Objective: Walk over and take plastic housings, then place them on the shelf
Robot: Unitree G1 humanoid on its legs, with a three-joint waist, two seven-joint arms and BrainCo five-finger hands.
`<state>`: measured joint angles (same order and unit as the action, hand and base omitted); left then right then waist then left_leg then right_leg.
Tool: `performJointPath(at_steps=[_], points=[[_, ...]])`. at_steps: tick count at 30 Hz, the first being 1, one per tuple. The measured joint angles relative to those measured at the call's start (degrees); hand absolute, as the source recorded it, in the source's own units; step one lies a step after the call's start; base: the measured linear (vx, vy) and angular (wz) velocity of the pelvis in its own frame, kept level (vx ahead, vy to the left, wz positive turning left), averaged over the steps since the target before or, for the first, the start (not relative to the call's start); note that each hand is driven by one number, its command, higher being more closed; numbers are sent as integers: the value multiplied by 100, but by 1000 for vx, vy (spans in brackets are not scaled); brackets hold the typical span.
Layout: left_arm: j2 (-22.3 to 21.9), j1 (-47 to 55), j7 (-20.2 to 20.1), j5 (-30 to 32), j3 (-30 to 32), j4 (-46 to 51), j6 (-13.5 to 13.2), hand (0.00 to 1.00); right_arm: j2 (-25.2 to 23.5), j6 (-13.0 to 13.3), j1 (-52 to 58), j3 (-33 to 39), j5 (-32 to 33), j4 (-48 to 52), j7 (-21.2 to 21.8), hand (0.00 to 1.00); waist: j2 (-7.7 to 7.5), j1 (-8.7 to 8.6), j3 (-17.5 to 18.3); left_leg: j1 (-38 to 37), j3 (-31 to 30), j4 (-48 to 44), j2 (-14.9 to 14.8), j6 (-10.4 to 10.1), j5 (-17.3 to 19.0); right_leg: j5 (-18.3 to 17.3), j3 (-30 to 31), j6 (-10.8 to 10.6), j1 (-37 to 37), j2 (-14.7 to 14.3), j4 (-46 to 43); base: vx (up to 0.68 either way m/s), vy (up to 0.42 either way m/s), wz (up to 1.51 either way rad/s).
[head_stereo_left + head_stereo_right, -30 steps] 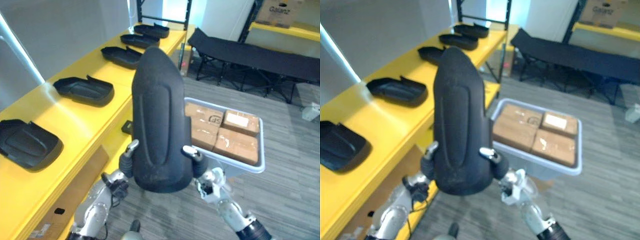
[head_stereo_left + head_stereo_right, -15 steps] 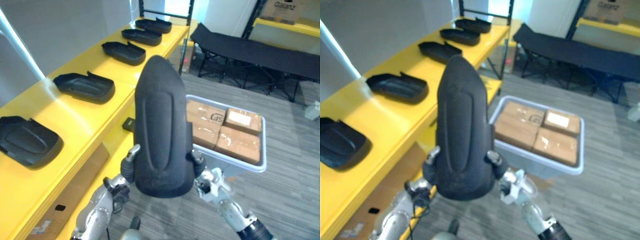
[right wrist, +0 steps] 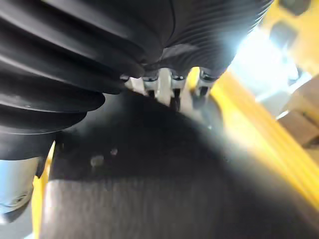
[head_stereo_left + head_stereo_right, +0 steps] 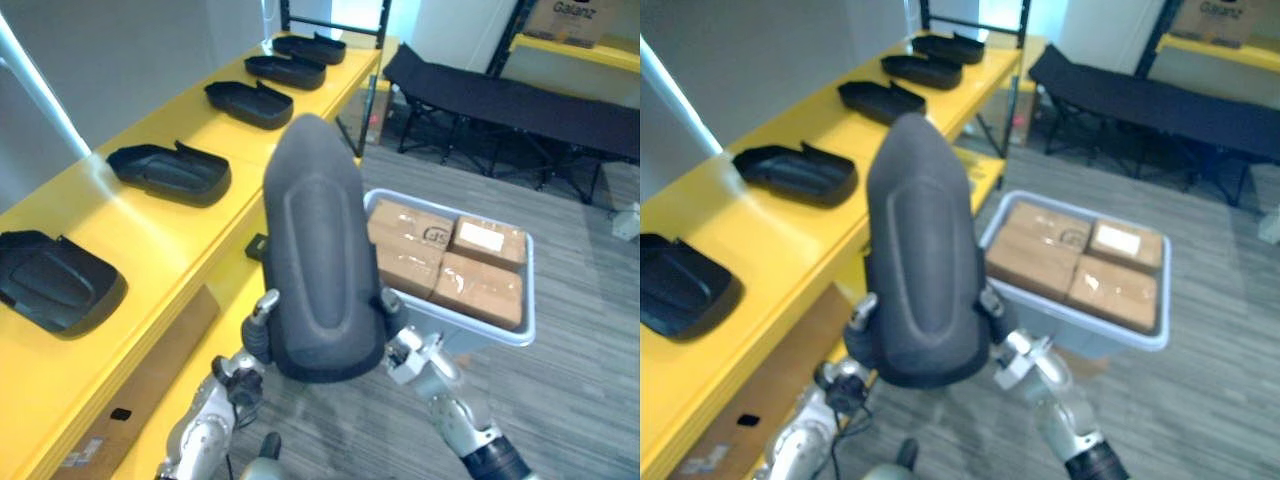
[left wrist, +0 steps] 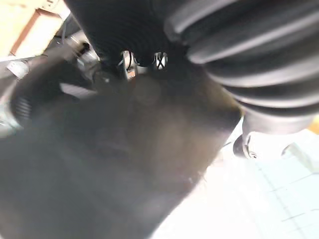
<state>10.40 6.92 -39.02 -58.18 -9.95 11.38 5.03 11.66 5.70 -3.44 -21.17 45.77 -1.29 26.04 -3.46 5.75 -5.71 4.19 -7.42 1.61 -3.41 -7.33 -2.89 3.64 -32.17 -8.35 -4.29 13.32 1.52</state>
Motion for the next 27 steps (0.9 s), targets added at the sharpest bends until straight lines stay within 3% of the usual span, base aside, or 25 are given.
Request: performJointPath(at_steps=[12, 13, 22, 27], points=[[-198, -1, 72, -4, 154, 221, -132, 100, -422, 2, 87, 231, -218, -423, -3, 0, -3, -16, -3, -10, 9, 4, -1, 0, 1, -5, 9, 6, -2, 1, 0, 0, 0, 0], [-201, -1, 106, -3, 179, 241, -131, 100, -442, 2, 90, 261, -218, -433, -4, 100, -7, -17, -6, -10, 12, 5, -1, 1, 1, -5, 15, 6, 1, 1, 0, 0, 0, 0], [-201, 1, 184, 1, 264, 461, -131, 100, -469, 134, 91, 510, -156, -474, 35, 100, -78, -15, -95, -11, 26, 11, 1, 2, 2, -2, 48, 2, 14, 2, 0, 0, 0, 0], [-241, 10, 177, -29, 297, 457, -130, 100, -462, 189, 90, 472, -150, -456, 302, 100, -75, -14, -97, -12, 24, 11, 0, 5, 5, -1, 54, 1, 14, 1, 1, 0, 0, 0]])
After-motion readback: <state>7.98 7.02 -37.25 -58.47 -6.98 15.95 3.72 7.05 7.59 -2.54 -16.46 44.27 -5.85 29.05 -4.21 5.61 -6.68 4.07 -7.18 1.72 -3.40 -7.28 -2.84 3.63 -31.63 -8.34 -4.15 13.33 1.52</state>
